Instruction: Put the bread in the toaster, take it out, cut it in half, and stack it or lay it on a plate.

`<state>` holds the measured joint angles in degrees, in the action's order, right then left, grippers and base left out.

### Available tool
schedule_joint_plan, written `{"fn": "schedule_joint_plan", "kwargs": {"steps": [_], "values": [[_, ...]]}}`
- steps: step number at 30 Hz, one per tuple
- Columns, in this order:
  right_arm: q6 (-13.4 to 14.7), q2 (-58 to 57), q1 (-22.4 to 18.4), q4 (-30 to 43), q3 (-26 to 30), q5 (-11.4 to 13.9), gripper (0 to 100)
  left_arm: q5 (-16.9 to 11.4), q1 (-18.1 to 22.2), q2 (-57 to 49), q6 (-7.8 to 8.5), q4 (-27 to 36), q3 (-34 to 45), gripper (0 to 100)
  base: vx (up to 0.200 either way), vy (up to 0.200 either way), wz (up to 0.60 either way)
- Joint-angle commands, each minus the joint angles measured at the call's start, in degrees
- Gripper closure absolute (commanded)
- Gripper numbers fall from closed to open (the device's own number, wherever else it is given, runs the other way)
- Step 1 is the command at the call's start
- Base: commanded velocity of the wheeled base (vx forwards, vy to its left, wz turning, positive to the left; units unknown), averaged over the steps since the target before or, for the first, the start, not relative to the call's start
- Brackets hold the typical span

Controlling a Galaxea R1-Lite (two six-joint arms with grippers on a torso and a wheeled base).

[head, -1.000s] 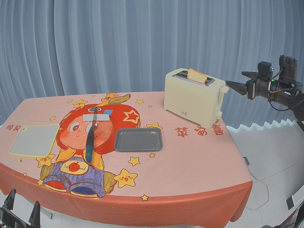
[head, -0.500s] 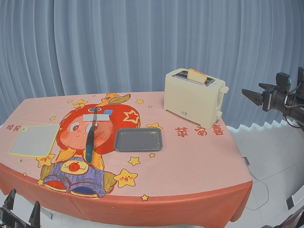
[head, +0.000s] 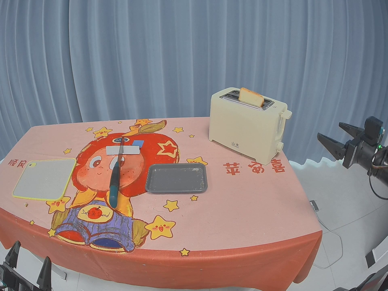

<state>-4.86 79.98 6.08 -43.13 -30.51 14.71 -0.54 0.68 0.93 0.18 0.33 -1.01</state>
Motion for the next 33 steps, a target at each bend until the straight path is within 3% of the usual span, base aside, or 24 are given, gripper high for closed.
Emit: {"fn": "schedule_joint_plan", "kwargs": {"steps": [1,4,10,16,33], "values": [[0.2,-0.1,0.0,-4.1,5.7,0.1,0,0.0,0.0,-0.9,-0.01,0.0,1.0,0,0.0,0.0,0.0],[0.7,-0.1,0.2,-6.6,7.2,-0.1,0,0.0,0.0,-0.9,-0.01,0.0,1.0,0,0.0,0.0,0.0],[1.8,0.0,0.2,-9.3,9.2,-4.2,0,0.0,0.0,-0.9,-0.01,0.0,1.0,0,0.0,0.0,0.0],[3.0,0.1,0.5,-11.6,10.1,-4.5,0,0.0,0.0,-0.9,-0.01,0.0,1.0,0,0.0,0.0,0.0],[2.8,2.4,2.6,-11.7,14.6,-4.6,0,0.0,0.0,-0.9,-0.01,0.0,1.0,0,0.0,0.0,0.0]]}}
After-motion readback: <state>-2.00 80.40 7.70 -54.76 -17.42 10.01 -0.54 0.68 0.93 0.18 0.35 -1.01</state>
